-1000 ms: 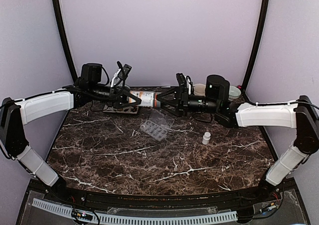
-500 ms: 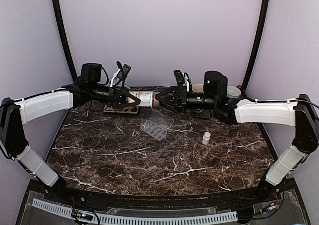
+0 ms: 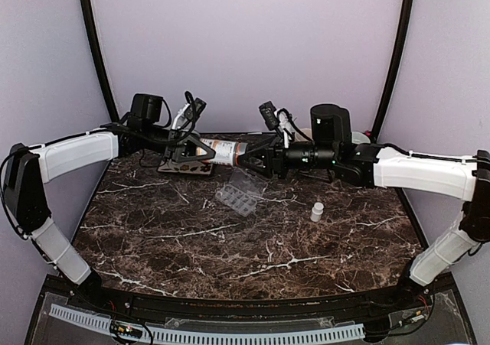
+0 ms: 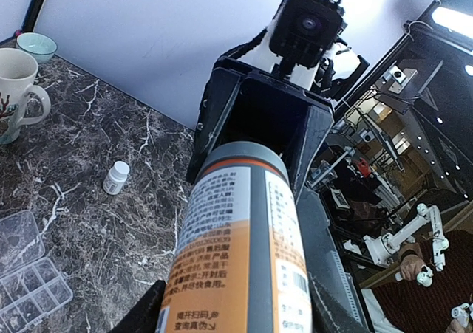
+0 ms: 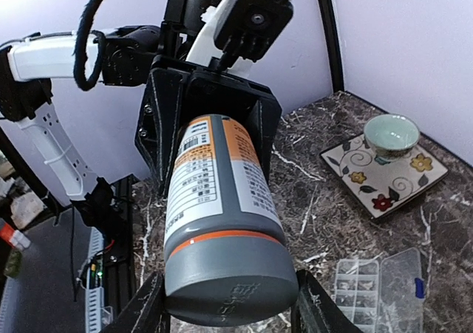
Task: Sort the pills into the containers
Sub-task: Unscrew the lid of the pill bottle.
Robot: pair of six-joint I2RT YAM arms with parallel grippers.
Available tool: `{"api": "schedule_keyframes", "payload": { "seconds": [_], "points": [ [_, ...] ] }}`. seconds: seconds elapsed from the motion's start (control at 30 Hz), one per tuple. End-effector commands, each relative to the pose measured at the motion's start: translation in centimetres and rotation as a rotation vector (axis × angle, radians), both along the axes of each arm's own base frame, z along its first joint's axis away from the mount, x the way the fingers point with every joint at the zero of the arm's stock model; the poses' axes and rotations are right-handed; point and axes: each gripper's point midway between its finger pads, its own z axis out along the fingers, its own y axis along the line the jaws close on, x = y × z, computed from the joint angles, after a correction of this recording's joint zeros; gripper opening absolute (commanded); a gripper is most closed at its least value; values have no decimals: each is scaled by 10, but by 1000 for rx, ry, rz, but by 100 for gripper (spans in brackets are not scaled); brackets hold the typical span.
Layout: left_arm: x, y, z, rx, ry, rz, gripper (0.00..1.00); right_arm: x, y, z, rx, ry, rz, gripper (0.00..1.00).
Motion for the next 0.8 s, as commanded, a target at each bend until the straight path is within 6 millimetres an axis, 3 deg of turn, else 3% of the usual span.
{"api": "schedule_keyframes", "payload": {
  "seconds": [0.0, 0.17, 0.57, 0.77],
  "points": [
    [-13, 1, 34, -67, -18, -87, 0, 9, -9, -36, -203, -232, -100, 20],
    [-18, 2, 35, -66, -6, -107, 0, 11, -10, -41, -244, -329, -150, 24],
    [-21, 4, 28, -47, -15, -96, 0, 9, -10, -26, -202, -331, -159, 82],
    [-18, 4, 26, -40, -41, -75, 0, 4, -14, -19, -179, -310, -159, 88]
  ]
}}
